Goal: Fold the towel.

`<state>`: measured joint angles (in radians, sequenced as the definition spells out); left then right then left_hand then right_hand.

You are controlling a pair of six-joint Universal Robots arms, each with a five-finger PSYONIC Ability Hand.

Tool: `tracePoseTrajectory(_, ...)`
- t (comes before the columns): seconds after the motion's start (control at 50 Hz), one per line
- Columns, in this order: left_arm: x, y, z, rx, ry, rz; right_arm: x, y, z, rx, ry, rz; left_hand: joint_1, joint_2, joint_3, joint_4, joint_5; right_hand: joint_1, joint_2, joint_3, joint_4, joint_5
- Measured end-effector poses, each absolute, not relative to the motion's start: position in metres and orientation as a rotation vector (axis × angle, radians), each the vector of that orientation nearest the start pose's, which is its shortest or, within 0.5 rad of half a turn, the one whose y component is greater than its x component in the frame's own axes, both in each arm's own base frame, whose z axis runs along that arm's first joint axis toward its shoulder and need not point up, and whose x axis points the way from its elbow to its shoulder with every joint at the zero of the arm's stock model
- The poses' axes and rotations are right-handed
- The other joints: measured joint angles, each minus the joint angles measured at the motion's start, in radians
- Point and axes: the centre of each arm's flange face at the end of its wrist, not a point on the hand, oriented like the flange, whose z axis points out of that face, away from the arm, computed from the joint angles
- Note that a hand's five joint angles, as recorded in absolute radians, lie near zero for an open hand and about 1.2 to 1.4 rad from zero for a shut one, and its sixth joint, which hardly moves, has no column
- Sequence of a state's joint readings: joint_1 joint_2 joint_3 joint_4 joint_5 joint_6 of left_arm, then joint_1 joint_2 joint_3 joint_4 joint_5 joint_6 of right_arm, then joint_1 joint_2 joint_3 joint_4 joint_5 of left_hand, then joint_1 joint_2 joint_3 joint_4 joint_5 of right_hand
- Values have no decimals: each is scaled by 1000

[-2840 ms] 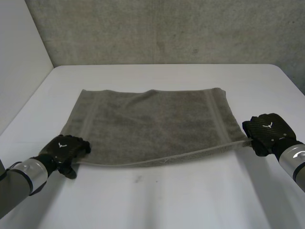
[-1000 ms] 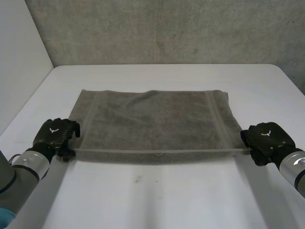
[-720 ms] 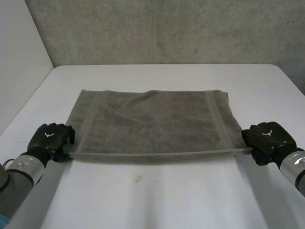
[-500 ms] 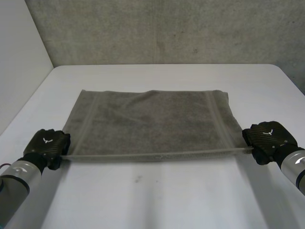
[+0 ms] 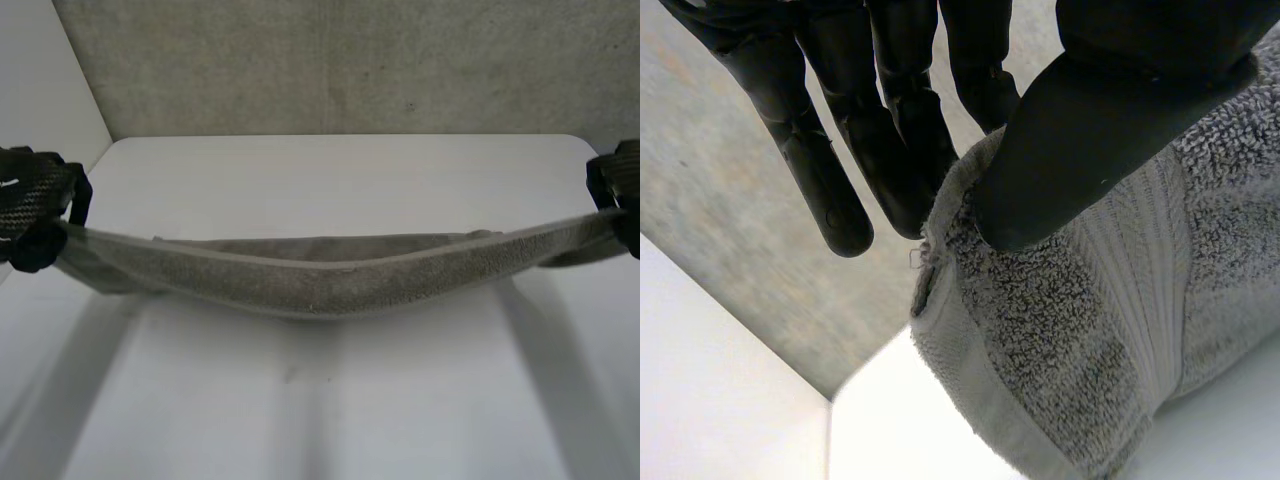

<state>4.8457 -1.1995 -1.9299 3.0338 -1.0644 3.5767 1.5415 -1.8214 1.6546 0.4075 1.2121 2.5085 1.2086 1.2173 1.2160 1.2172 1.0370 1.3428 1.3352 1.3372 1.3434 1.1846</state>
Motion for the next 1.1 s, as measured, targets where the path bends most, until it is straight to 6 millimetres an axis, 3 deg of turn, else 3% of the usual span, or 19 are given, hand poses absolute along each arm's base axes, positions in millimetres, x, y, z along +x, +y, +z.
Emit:
tracePoseTrajectory(0.14, -148, -228, 261, 862, 2314, -2005, 149, -236, 289, -1132, 2442, -1849, 0, 0, 0, 0, 0, 0, 0, 0, 0, 0)
tracePoseTrajectory(0.3, -150, -267, 218, 912, 2400, -1928, 150, -279, 241, -1161, 2496, -1729, 0, 0, 0, 0, 0, 0, 0, 0, 0, 0)
tracePoseTrajectory(0.42, -167, -308, 186, 975, 2393, -1912, 169, -318, 209, -1206, 2468, -1778, 0, 0, 0, 0, 0, 0, 0, 0, 0, 0)
tracePoseTrajectory(0.66, -196, -390, 132, 980, 2362, -1899, 215, -396, 164, -1257, 2316, -2019, 0, 0, 0, 0, 0, 0, 0, 0, 0, 0)
tracePoseTrajectory(0.84, -209, -425, 116, 942, 2288, -1934, 226, -430, 142, -1243, 2324, -2110, 0, 0, 0, 0, 0, 0, 0, 0, 0, 0)
tracePoseTrajectory(1.1, -226, -434, 115, 969, 2237, -1980, 227, -438, 131, -1276, 2339, -2113, 0, 0, 0, 0, 0, 0, 0, 0, 0, 0)
